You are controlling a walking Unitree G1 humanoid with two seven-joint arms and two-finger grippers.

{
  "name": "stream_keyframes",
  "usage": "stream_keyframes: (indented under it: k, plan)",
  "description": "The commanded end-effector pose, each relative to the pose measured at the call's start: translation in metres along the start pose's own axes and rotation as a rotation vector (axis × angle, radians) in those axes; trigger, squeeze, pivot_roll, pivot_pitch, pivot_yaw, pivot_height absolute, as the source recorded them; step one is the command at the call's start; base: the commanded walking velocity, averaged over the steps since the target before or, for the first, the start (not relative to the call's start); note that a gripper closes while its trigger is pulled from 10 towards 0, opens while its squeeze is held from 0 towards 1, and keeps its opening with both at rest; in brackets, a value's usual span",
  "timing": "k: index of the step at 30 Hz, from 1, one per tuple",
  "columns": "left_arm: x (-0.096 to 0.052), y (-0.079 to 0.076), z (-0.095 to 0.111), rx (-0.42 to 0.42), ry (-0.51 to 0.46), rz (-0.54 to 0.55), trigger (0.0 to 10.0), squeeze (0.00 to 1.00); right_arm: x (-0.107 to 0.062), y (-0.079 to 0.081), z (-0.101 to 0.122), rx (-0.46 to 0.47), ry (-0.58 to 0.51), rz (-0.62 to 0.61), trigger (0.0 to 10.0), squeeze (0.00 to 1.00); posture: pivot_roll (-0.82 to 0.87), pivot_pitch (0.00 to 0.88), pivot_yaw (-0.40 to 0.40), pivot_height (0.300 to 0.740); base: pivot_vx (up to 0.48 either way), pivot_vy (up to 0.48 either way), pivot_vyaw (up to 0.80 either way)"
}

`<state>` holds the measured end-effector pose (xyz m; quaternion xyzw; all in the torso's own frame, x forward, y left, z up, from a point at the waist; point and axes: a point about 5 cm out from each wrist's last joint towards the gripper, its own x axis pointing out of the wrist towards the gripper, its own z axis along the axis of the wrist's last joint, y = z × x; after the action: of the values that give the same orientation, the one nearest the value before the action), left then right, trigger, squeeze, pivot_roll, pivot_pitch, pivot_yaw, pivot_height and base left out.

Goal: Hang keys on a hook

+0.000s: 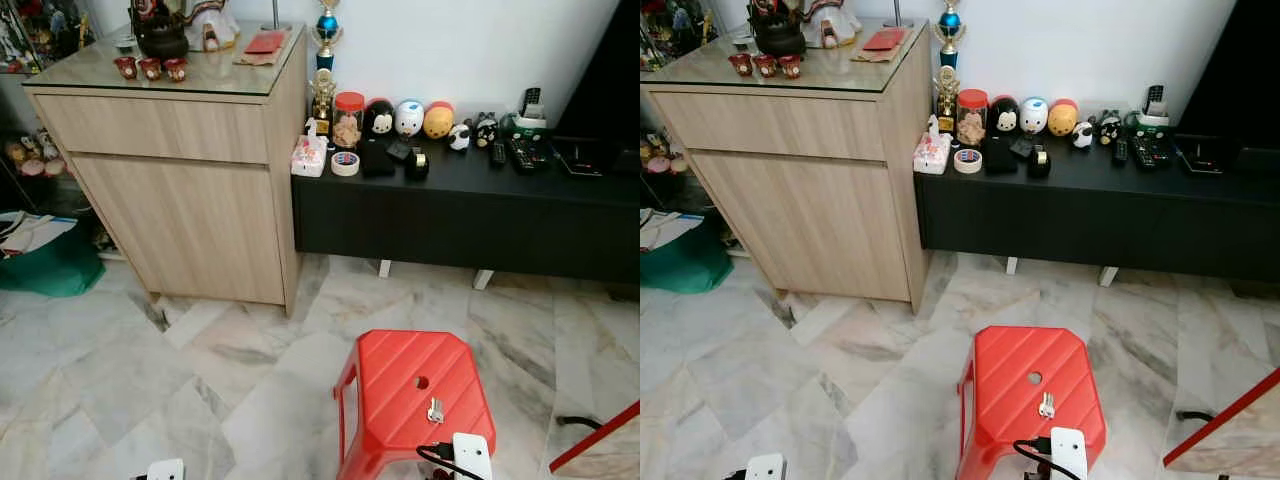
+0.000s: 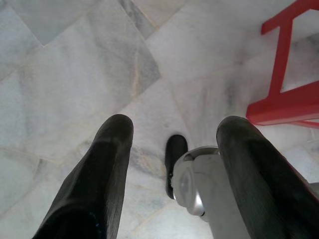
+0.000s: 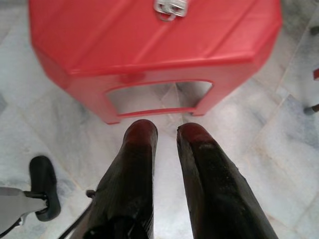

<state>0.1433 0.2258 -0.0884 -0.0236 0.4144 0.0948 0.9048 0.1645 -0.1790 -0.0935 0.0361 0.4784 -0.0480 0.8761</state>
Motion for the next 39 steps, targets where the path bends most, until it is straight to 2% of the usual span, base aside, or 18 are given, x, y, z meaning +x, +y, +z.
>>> stream_keyframes:
  k: [1, 5, 34, 39]
  plan:
    - [-0.0016, 0.0006, -0.0061, 0.015, 0.030, -0.005, 10.0, 0.00, -0.0003, -0.0036, 0.0005, 0.004, -0.006, -0.009, 10.0, 0.00, 0.10, 0.033, -0.027, 0.740, 0.000, -0.398, 0.00]
    - [-0.0019, 0.0004, -0.0071, 0.014, 0.034, 0.000, 10.0, 0.00, -0.0003, -0.0035, 0.0007, 0.005, -0.008, -0.008, 10.0, 0.00, 0.10, 0.034, -0.027, 0.740, 0.000, -0.372, 0.00]
    - [-0.0010, -0.0035, -0.0057, -0.008, 0.025, 0.004, 10.0, 0.00, 0.0003, -0.0027, 0.0054, 0.014, -0.029, 0.004, 10.0, 0.00, 0.10, 0.044, -0.032, 0.740, 0.000, 0.000, 0.00]
    - [-0.0010, -0.0034, -0.0050, -0.008, 0.019, 0.005, 10.0, 0.00, 0.0005, -0.0026, 0.0057, 0.045, -0.027, 0.006, 10.0, 0.00, 0.10, 0.053, -0.036, 0.740, 0.000, 0.000, -0.10]
